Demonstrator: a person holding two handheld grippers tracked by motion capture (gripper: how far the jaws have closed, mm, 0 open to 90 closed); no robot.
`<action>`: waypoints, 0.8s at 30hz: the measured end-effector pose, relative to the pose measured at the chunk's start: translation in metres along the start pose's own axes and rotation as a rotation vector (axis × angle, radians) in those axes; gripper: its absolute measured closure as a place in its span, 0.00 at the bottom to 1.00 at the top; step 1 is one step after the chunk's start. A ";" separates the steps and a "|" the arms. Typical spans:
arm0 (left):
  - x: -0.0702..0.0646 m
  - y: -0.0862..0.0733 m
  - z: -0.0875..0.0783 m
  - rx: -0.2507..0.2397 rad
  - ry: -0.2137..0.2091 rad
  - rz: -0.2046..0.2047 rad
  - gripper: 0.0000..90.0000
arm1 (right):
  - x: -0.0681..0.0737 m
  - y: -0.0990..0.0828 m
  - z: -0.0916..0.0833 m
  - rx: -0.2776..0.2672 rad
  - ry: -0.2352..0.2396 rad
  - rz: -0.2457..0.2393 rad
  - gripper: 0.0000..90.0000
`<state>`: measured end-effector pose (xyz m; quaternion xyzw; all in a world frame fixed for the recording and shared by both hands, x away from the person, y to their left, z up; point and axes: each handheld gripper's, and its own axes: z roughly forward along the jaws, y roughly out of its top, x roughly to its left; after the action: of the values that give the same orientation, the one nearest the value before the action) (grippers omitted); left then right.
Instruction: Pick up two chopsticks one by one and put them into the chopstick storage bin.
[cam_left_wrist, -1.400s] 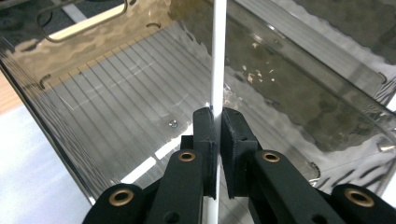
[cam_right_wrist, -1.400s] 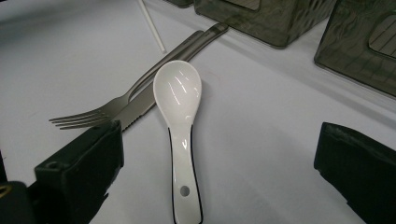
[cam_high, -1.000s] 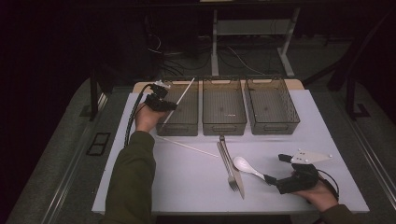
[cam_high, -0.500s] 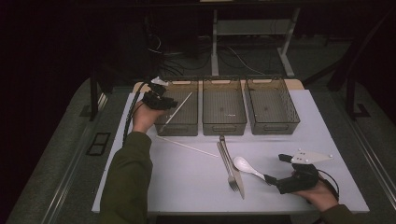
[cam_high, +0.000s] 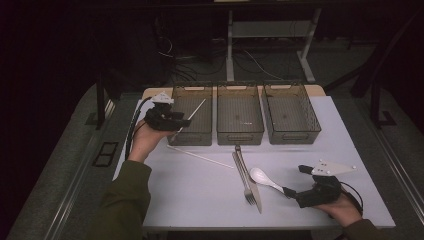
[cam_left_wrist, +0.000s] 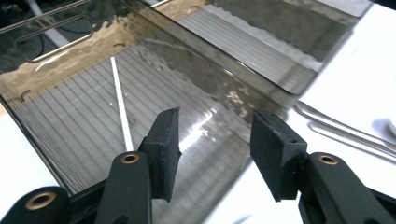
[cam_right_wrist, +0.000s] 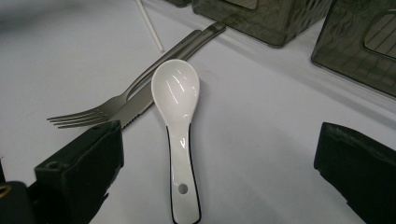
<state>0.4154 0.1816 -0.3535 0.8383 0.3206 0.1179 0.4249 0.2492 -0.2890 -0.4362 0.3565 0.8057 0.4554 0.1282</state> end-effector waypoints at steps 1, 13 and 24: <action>-0.002 -0.003 -0.002 -0.010 -0.011 0.000 0.61 | 0.000 0.000 0.000 0.000 -0.001 0.000 0.02; -0.023 -0.040 -0.009 -0.002 -0.032 0.063 0.98 | 0.000 0.000 -0.001 0.002 -0.005 0.004 0.02; -0.023 -0.062 0.016 0.066 -0.020 0.087 0.99 | 0.000 -0.001 -0.001 0.004 -0.007 0.002 0.02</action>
<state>0.3781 0.1833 -0.4104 0.8660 0.2833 0.1170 0.3950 0.2488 -0.2899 -0.4362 0.3589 0.8060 0.4525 0.1297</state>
